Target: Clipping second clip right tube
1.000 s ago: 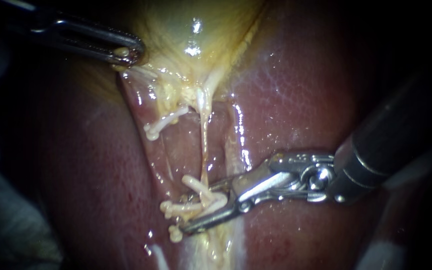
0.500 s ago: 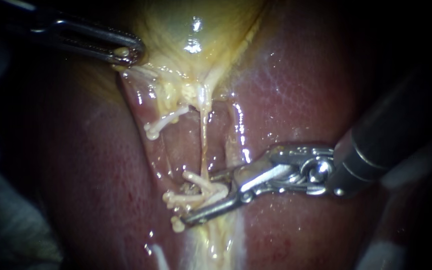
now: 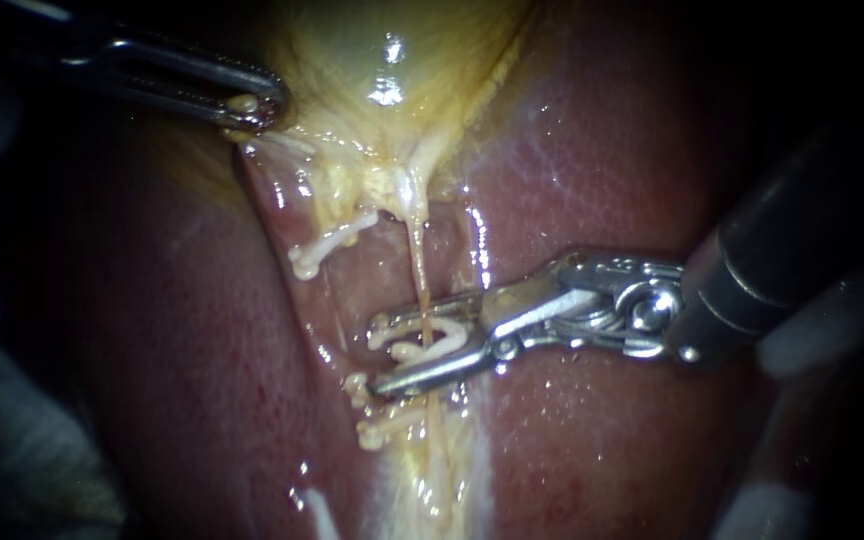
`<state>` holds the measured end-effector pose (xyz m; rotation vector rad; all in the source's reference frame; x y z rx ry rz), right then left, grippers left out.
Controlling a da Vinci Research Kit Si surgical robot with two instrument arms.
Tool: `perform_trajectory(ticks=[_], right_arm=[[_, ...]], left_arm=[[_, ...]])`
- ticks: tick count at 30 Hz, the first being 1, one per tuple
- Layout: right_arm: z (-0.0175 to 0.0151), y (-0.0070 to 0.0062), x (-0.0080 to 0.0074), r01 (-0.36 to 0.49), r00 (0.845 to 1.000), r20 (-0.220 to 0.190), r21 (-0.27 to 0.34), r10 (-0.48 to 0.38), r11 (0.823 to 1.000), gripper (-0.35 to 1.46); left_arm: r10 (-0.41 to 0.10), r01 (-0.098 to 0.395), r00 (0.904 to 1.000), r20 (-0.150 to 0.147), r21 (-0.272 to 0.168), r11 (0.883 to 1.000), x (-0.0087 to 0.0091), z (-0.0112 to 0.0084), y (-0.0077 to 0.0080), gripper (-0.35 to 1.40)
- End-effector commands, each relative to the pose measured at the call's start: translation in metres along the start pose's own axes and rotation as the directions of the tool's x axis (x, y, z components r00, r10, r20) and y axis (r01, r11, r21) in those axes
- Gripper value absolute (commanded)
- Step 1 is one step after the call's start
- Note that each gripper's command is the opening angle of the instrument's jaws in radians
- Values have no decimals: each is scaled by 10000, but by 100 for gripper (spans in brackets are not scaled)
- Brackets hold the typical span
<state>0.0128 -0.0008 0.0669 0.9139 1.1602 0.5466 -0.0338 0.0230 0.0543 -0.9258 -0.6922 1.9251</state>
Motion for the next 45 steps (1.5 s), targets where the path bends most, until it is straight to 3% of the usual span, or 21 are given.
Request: perform_trajectory(ticks=[1,5,16,28,35,41,45], right_arm=[[2,-1,0,-215,9995,-219,126,217,9997,49],[0,-4,0,-678,9934,-877,648,733,9956,50],[-5,-15,-4,-1742,9678,-1393,2311,2097,9572,50],[-3,-31,-6,-2125,9602,-1115,3043,2563,9286,47],[-5,-32,0,-2264,9600,-784,3484,2689,9096,35],[-9,-29,8,-2373,9542,-952,3372,2837,9111,22],[-11,-27,9,-2503,9506,-939,3311,2957,9098,4]], left_arm=[[1,-1,10000,0,-1,10000,0,0,0,-35],[2,-2,10000,1,-2,10000,0,0,0,-35],[2,-2,10000,1,-2,10000,0,0,0,-35],[2,-2,10000,1,-2,10000,0,0,0,-35],[1,-1,10000,0,-1,10000,0,0,0,-35],[1,-1,10000,0,-1,10000,0,0,0,-35],[1,-1,10000,0,0,10000,0,0,0,-35]])
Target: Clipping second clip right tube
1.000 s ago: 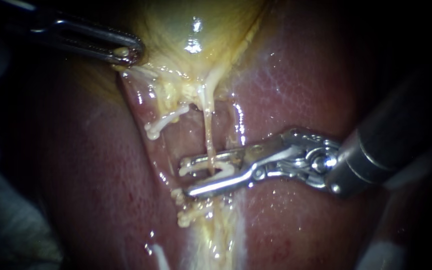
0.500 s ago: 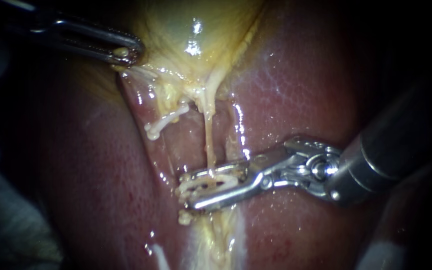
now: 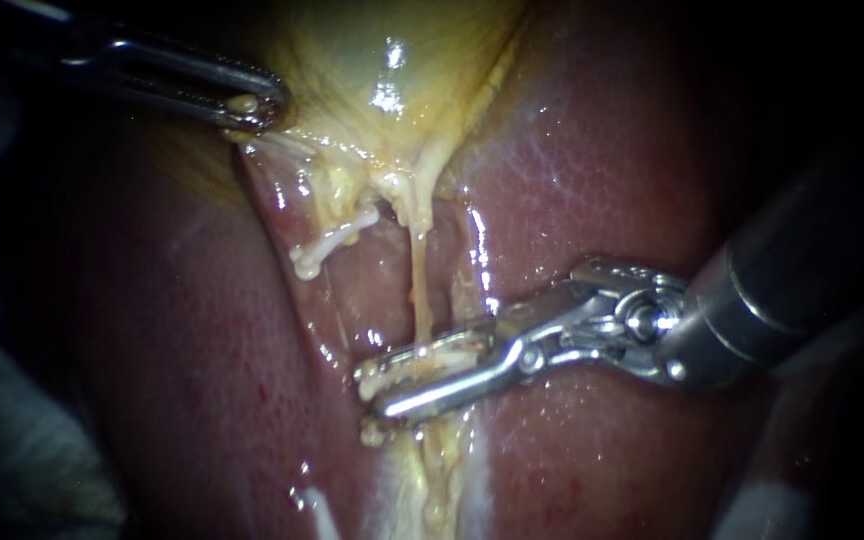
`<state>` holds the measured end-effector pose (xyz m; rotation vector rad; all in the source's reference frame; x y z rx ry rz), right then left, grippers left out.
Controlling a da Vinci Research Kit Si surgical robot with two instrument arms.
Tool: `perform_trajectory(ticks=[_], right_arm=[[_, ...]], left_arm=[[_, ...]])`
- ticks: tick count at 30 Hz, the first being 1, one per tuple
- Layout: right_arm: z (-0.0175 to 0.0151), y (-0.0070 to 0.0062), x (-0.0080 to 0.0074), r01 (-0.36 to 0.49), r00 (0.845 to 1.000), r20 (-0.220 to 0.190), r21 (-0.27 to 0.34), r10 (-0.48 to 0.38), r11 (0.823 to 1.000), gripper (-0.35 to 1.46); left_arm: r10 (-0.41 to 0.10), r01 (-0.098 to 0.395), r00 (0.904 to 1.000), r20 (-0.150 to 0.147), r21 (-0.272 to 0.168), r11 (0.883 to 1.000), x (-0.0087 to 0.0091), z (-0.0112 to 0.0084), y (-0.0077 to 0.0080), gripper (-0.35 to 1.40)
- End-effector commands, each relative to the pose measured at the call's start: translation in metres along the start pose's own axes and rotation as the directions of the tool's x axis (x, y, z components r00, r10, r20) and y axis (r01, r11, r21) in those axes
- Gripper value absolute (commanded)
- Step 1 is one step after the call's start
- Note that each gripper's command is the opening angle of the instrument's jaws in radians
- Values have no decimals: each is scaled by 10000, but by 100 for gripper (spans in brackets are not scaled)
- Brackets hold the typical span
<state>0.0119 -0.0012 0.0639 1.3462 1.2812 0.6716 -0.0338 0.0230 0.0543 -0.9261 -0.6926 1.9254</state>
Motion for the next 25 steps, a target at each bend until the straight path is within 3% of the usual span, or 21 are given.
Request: perform_trajectory(ticks=[1,7,25], right_arm=[[-1,1,0,-76,10000,5,-32,76,10000,-1],[-5,0,-1,-609,9981,12,-174,609,9980,-35],[-4,1,-4,-829,9965,27,-205,830,9963,-35]], left_arm=[[-3,3,10000,-1,4,10000,0,0,0,-35],[-4,4,10000,-2,6,10000,0,0,0,-35],[-4,4,10000,-1,5,10000,0,0,-1,-35]])
